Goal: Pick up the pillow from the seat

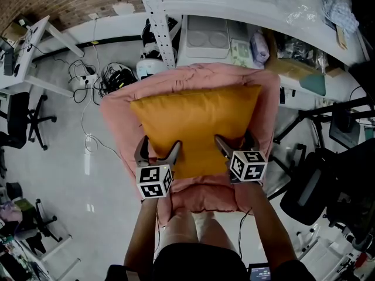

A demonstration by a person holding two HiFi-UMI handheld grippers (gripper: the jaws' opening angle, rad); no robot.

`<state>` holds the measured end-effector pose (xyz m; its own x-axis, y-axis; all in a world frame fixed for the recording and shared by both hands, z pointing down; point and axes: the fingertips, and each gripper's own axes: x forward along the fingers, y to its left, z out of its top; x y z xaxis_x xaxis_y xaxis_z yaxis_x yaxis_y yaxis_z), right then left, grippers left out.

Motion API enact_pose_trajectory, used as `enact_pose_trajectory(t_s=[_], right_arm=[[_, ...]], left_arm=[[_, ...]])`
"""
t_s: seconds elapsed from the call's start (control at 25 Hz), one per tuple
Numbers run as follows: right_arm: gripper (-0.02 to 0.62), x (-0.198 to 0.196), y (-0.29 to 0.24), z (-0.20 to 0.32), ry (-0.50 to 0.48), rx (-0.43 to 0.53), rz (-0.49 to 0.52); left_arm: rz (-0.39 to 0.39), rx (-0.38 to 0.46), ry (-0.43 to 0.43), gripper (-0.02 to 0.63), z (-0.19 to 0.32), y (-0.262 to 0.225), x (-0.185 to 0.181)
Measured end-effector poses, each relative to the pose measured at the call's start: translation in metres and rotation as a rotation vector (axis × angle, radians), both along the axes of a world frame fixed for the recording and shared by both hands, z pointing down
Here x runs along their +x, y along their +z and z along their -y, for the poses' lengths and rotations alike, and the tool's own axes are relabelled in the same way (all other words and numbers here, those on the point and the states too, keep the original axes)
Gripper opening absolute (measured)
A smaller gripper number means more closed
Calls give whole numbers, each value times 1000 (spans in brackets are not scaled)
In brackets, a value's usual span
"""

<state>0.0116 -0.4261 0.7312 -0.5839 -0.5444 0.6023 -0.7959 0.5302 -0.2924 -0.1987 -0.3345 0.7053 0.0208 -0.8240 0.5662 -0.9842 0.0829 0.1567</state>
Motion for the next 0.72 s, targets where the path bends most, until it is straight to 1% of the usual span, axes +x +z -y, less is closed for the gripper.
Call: enact_pose_trajectory(t_s=[0.16,0.24,0.52,0.72], right_arm=[[489,-1,2,5,-10,-2,-1],[491,-1,4,8,-18,-2,-5],[517,-4,13,20,-42,-17,11],[526,-7,19,26,-59,-23,27]], left_arm=[[-46,-1,-27,486,3,6,-3],[-55,-4,-30,494,5,8,-4],[-59,-9,-1,520,16,17,-11],[-83,-12,26,532,23,24,-14]])
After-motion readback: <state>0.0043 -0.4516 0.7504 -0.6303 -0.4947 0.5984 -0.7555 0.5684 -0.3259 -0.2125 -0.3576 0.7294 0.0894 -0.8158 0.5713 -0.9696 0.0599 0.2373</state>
